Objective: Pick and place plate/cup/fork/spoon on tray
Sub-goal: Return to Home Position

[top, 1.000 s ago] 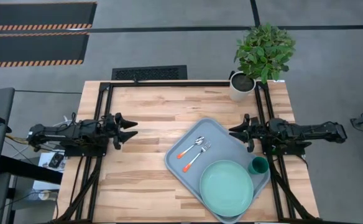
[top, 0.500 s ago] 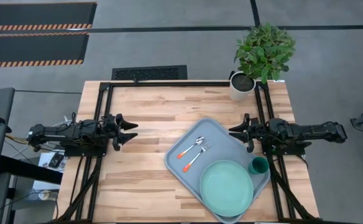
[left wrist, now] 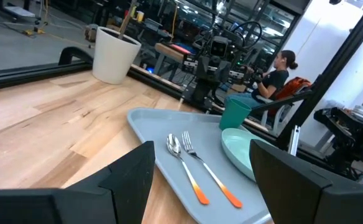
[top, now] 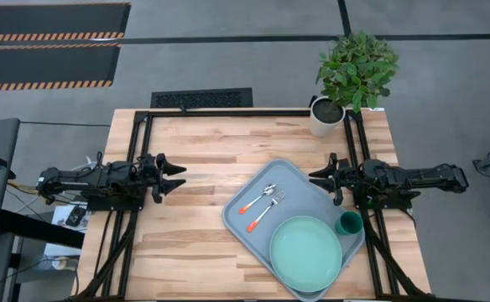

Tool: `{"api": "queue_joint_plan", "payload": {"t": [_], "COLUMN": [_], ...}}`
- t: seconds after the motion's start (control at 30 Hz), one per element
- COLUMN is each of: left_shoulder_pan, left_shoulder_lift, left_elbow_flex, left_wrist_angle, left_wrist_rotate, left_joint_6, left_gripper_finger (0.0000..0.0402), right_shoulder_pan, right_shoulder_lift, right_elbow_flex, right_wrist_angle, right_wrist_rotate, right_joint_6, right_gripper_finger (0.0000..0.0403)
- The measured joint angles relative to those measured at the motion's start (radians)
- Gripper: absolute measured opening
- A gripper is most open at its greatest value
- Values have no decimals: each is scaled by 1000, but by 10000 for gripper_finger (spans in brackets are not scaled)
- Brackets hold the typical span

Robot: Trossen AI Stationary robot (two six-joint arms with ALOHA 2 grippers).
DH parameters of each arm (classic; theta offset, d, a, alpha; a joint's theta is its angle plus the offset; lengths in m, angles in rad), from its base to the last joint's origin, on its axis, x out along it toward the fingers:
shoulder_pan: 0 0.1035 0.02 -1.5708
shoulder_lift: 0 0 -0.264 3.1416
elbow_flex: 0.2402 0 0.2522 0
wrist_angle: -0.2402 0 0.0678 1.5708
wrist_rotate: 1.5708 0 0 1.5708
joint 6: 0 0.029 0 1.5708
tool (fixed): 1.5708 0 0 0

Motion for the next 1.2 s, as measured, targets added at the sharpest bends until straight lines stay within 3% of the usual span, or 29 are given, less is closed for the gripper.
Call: {"api": "queue_joint_plan", "payload": {"t": [0.33, 0.47, 1.2], "left_shoulder_pan": [0, 0, 0], "left_shoulder_lift": [0, -1, 0], "left_elbow_flex": [0, -1, -1], "left_wrist_angle": [0, 3, -6], "left_wrist_rotate": [0, 54, 50], "left_joint_6": [0, -26, -27], "left_gripper_finger": [249, 249, 249], "right_shoulder_pan": [0, 0, 0], "right_shoulder_lift": [0, 0, 0], "right_elbow_flex": [0, 0, 0], "right_wrist_angle": [0, 0, 2], "right_wrist_rotate": [0, 0, -1], "right_joint_6": [0, 0, 1], "right_gripper_finger": [123, 123, 123]}}
